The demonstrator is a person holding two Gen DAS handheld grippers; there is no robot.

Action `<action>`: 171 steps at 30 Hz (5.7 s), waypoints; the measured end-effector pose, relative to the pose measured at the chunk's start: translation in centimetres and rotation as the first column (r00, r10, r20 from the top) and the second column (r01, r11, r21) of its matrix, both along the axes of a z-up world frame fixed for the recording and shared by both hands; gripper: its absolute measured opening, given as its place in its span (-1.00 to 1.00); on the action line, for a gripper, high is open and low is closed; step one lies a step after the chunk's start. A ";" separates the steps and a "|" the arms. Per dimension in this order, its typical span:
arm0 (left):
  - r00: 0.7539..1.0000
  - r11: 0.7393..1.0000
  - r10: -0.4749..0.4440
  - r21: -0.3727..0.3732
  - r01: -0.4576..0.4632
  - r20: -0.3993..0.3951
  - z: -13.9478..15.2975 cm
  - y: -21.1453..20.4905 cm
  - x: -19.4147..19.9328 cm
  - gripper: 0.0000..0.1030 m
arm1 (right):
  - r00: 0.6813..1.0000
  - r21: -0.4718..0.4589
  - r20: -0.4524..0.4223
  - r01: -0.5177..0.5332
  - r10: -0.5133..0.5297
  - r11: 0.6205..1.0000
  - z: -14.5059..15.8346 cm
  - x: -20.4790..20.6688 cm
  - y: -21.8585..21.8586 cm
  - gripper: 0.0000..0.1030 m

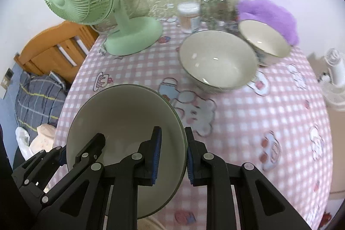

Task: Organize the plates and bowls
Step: 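Lift the large bowl, carry it beside the plate stack, release it, then move the right gripper to the second cream bowl and grasp its rim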

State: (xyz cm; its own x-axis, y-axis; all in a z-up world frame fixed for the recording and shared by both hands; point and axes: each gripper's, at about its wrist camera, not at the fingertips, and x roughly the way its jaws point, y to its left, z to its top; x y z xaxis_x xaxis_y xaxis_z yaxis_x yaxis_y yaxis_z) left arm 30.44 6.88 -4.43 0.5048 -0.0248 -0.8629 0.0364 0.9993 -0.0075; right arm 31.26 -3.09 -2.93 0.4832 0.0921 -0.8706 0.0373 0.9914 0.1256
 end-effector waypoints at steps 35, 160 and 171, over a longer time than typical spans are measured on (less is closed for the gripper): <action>0.999 1.000 -0.006 -0.011 0.005 -0.052 -1.2 -13.7 -17.1 -0.63 | 0.999 0.030 -0.051 0.014 -0.013 0.999 -0.4 -18.1 -14.3 -0.54; 0.996 0.997 0.030 0.064 -0.035 0.080 -1.8 -13.6 11.9 -0.19 | 0.995 0.113 0.090 -0.052 0.042 0.992 -2.7 12.7 -13.8 -0.31; 0.998 0.999 0.018 0.045 -0.021 0.068 -2.2 -13.2 11.3 -0.23 | 0.996 0.133 0.082 0.007 -0.018 0.991 -3.1 11.6 -14.1 -0.47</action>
State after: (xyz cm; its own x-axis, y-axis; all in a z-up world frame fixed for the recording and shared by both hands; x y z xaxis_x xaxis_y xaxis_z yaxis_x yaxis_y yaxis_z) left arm 41.78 -6.30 -6.65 0.5615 0.0240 -0.8271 0.0160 0.9991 0.0399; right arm 42.82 -17.20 -6.00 0.5548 0.1973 -0.8083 0.0336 0.9654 0.2587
